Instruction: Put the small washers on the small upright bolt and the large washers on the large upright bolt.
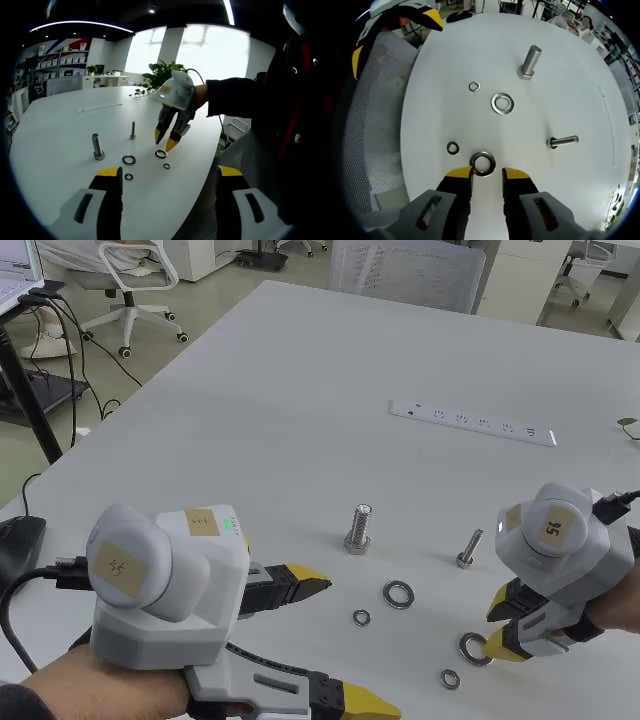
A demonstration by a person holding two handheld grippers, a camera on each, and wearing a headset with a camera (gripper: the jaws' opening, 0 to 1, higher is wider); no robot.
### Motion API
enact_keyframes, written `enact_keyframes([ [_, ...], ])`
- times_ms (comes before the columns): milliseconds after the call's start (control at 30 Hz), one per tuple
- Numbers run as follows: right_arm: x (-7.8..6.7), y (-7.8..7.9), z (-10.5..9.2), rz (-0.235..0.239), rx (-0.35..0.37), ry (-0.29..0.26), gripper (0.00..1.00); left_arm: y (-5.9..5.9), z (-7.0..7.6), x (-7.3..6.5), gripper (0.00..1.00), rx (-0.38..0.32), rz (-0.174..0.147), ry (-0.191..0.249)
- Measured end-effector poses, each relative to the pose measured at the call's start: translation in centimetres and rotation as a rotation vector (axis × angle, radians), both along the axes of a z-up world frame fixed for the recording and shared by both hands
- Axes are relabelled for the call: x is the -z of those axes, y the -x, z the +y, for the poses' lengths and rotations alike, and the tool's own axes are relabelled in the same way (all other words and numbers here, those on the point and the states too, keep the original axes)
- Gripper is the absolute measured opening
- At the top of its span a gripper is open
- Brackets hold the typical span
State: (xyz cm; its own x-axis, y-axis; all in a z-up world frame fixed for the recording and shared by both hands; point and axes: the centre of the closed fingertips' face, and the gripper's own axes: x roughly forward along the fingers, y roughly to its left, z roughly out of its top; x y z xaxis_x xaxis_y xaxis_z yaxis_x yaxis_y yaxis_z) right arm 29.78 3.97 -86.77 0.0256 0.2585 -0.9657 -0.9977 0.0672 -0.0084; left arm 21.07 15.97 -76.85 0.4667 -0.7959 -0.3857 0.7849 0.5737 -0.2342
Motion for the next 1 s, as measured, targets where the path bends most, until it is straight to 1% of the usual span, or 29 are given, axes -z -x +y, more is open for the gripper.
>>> enact_keyframes([
  [200, 0.4, 0.5, 0.2, 0.003, -0.002, 0.001, 0.28, 0.0, 0.0, -0.1, 0.75, 0.001, -0.002, 0.000],
  [667, 1.4, 0.7, 0.4, 0.012, -0.008, 0.015, 0.29, 0.1, 0.0, -0.2, 0.75, -0.004, -0.002, 0.001],
  [867, 1.5, 0.9, 0.5, 0.012, -0.010, 0.017, 0.28, 0.1, 0.0, -0.1, 0.75, -0.004, 0.000, 0.003],
  [1000, 1.6, 0.8, 0.5, 0.004, -0.016, 0.020, 0.28, 0.2, 0.0, -0.1, 0.75, -0.002, 0.000, 0.002],
])
